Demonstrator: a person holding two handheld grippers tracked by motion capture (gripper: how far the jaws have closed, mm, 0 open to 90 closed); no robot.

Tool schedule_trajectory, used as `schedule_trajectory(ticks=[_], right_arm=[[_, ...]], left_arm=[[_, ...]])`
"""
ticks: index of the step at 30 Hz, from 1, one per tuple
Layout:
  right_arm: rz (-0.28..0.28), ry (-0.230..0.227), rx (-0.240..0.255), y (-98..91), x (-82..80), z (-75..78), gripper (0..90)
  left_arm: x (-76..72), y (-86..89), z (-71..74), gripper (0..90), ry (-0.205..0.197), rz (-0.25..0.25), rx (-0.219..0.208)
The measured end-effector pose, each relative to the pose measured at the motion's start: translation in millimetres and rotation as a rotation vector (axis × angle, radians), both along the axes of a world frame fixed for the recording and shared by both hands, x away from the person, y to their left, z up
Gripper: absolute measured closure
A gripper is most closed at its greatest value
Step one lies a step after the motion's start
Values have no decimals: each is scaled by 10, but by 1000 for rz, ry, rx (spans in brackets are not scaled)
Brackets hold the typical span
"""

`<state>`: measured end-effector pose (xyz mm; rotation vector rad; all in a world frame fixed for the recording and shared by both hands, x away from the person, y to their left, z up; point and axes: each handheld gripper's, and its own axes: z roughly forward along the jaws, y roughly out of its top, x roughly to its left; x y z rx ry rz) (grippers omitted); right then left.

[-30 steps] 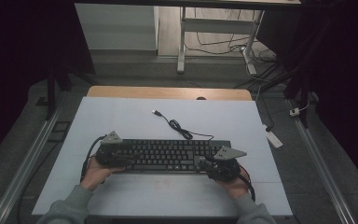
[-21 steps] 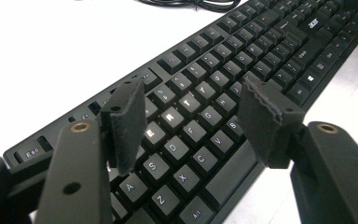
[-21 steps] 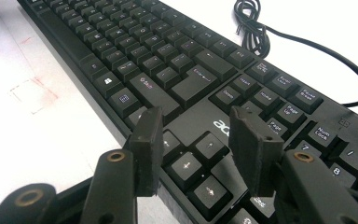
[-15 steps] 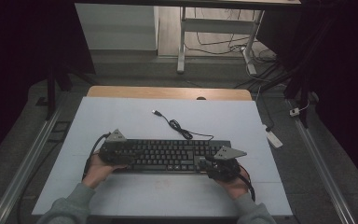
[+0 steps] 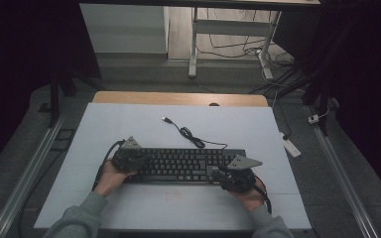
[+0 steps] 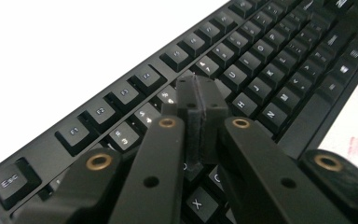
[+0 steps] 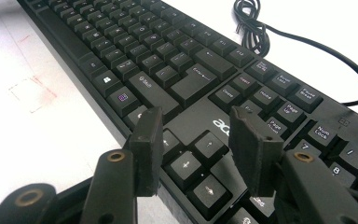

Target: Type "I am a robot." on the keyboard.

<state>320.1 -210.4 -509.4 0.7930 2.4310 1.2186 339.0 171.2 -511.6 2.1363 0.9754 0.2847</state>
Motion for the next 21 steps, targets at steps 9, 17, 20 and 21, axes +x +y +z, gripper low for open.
schedule_trajectory(ticks=[9,17,20,21], right_arm=[[1,-2,-4,3,3,-4,552],[3,-2,-6,5,5,-6,551],[3,-1,-7,5,5,-7,551],[3,-1,-7,7,4,-8,551]], left_arm=[[26,-19,-61,890,12,3,30],[50,-34,-93,889,11,14,40],[54,-36,-101,890,13,16,36],[55,-37,-103,889,13,16,37]])
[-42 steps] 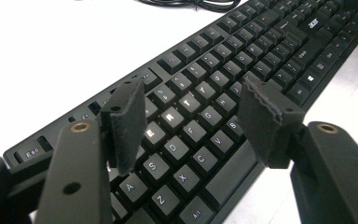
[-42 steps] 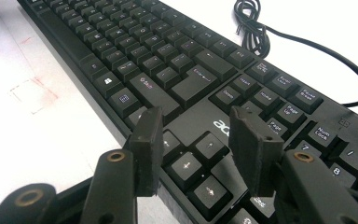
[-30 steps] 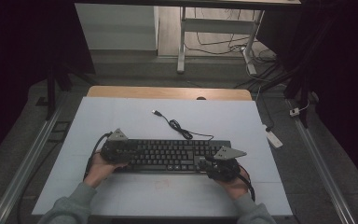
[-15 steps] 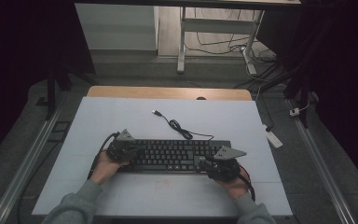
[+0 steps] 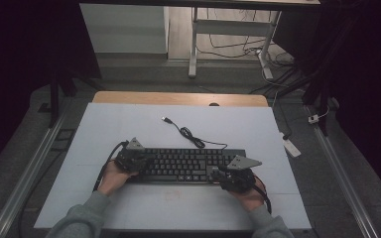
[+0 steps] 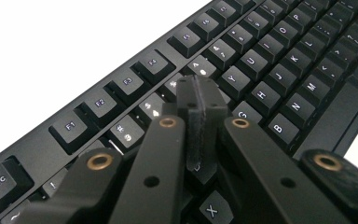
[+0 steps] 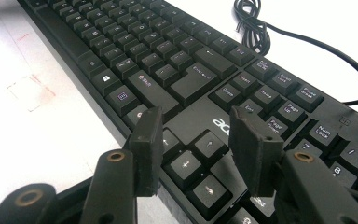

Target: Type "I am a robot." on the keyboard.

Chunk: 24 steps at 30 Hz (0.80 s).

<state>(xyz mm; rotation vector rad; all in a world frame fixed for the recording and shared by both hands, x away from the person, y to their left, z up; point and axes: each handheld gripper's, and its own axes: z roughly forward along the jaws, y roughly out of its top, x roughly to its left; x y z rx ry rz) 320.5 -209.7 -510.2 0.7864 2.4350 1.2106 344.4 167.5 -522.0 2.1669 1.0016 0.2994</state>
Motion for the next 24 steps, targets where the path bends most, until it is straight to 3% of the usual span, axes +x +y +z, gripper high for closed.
schedule_trajectory(ticks=[6,11,15,19,24], right_arm=[[-3,-2,-1,-1,-5,5,551],[-4,-3,3,-2,-5,11,551],[-2,-3,7,-3,-8,16,551],[-1,-3,7,-3,-7,16,550],[2,-3,8,-1,-8,18,550]], left_arm=[[-2,0,-23,890,0,2,1],[-34,46,49,868,-18,7,-45],[-69,104,123,723,-21,12,-81],[-104,140,169,512,-14,19,-80],[-143,200,243,333,0,38,-108]])
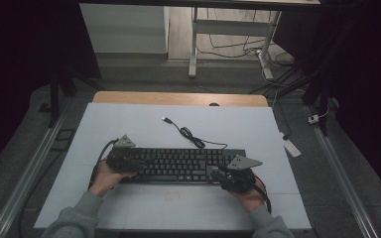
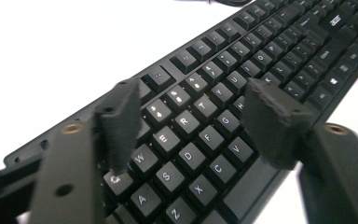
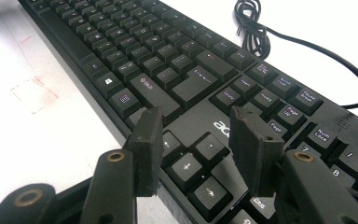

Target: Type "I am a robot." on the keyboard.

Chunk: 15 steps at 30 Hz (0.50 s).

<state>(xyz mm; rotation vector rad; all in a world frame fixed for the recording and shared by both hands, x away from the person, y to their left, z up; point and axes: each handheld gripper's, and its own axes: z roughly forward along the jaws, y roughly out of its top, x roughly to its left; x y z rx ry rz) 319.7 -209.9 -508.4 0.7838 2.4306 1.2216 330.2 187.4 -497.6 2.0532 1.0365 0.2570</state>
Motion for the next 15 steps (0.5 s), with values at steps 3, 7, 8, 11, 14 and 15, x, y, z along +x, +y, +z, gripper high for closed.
schedule_trajectory(ticks=[3,7,8,11,14,15], right_arm=[[0,1,1,0,1,-1,549],[2,0,0,4,2,-2,550],[2,0,0,6,3,-3,550],[2,1,0,9,3,-4,550],[3,0,0,9,2,-3,550],[3,0,1,9,2,-2,550]], left_arm=[[-25,27,26,295,-2,-11,-12],[-39,46,36,286,-2,-21,-16],[-40,48,37,285,-1,-23,-17],[-37,50,34,285,4,-27,-18],[-32,50,28,286,13,-29,-12],[-31,51,27,286,14,-29,-10]])
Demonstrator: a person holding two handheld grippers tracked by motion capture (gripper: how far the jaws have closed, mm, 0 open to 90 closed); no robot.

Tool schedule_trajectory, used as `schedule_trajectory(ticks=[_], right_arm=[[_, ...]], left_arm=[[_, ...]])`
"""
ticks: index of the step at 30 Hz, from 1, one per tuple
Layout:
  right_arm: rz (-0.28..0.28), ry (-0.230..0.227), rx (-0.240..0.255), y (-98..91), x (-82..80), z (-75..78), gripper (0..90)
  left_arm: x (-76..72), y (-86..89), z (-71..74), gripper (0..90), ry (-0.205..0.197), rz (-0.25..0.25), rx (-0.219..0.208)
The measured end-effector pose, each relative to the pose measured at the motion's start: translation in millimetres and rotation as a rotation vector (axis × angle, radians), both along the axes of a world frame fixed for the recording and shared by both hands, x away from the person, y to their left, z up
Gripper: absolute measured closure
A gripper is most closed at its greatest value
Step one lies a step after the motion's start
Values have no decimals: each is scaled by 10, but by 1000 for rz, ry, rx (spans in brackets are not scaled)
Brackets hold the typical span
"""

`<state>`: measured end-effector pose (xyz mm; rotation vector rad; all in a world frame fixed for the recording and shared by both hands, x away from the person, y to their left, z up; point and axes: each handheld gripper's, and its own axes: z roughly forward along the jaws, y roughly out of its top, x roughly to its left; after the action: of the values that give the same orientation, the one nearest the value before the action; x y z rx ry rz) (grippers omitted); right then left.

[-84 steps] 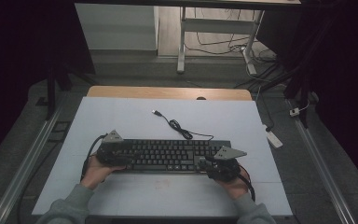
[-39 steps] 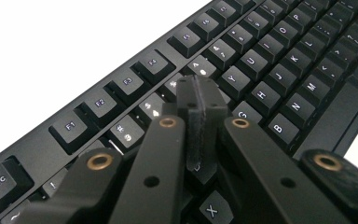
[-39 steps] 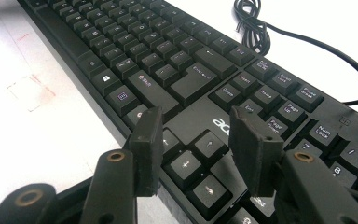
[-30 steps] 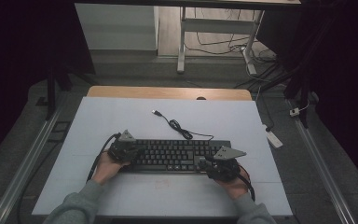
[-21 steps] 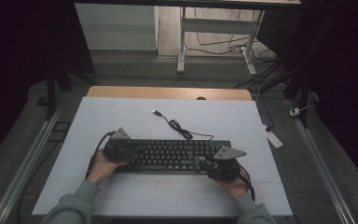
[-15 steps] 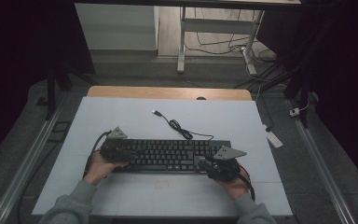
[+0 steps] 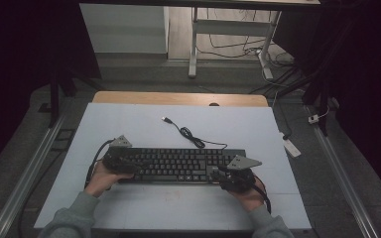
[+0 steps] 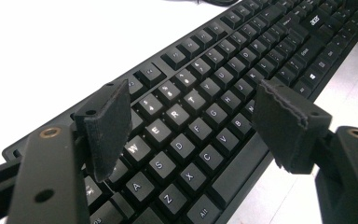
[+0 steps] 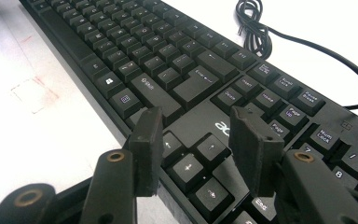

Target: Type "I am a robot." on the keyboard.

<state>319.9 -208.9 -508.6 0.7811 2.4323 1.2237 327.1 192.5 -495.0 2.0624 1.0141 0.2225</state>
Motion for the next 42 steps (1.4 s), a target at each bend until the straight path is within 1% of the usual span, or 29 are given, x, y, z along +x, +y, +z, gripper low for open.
schedule_trajectory(ticks=[9,12,13,15,21,24,27,31,33,36,42], right_arm=[[-1,0,1,7,-2,4,550],[1,1,21,14,0,7,550],[0,2,15,15,0,16,549],[4,4,24,27,3,24,550],[13,-7,35,91,26,68,557],[19,-15,37,142,39,88,588],[29,-15,33,203,54,107,644],[57,-9,37,298,72,141,750],[71,-16,35,347,82,157,814],[87,-13,27,431,100,175,890],[77,4,28,619,185,170,895]], left_arm=[[0,3,0,288,-4,9,1],[1,5,0,288,-6,11,2],[1,5,0,288,-7,13,2],[1,5,0,288,-7,12,3],[7,-5,-9,289,-5,5,13],[7,-10,-11,290,-5,4,16],[7,-9,-11,290,-6,4,17],[7,-11,-11,291,-7,5,18],[6,-15,-11,292,-8,4,18],[5,-23,-11,292,-8,4,20],[7,-26,-14,292,-7,3,22]])
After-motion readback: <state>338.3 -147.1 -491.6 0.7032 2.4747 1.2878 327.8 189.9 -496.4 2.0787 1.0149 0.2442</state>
